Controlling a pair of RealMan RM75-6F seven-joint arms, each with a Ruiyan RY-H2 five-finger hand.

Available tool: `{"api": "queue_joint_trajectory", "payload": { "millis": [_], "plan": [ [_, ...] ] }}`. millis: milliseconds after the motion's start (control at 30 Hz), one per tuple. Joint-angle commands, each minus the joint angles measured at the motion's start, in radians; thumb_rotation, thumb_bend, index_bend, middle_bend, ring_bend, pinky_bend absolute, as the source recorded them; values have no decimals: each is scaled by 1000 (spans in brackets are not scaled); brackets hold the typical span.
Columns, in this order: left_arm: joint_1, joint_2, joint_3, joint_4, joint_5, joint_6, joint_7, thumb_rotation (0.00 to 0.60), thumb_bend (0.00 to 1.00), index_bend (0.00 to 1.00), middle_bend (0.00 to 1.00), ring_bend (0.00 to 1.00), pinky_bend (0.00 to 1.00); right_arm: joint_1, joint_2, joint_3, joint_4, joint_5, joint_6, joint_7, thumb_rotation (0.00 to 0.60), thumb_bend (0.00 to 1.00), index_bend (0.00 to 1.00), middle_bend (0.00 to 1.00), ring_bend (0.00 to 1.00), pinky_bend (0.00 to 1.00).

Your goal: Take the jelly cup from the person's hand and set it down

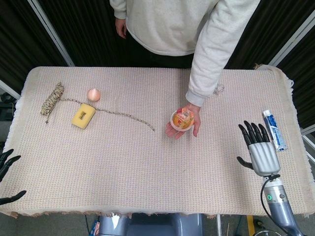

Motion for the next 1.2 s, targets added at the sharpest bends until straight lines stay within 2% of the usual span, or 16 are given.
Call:
{"api": "queue_joint_trajectory", "payload": {
  "millis": [33,200,500,600,867,1200],
  "plan": [
    [0,1,0,-2,1,0,4,600,153,125,0,0,0,84,43,72,-182,148,-138,-95,600,81,6,0,0,0],
    [1,2,0,-5,-3,-2,4,600,153,125,0,0,0,199,32,167,-292,333,-237,-208,600,82,64,6,0,0],
    [-6,8,2,-13,-8,-20,7,600,152,126,0,0,0,406,-75,263,-308,632,-257,-426,600,82,85,38,0,8],
    [-7,10,3,-16,-10,-25,6,600,154,125,0,0,0,464,-117,273,-292,694,-237,-469,600,84,97,52,0,28],
    [-9,16,5,-20,-10,-31,3,600,153,125,0,0,0,554,-206,260,-226,772,-209,-520,600,97,126,101,49,85],
    [-10,18,6,-23,-12,-35,-1,600,152,125,0,0,0,609,-277,251,-118,792,-190,-498,600,100,129,95,34,85]
  ]
}}
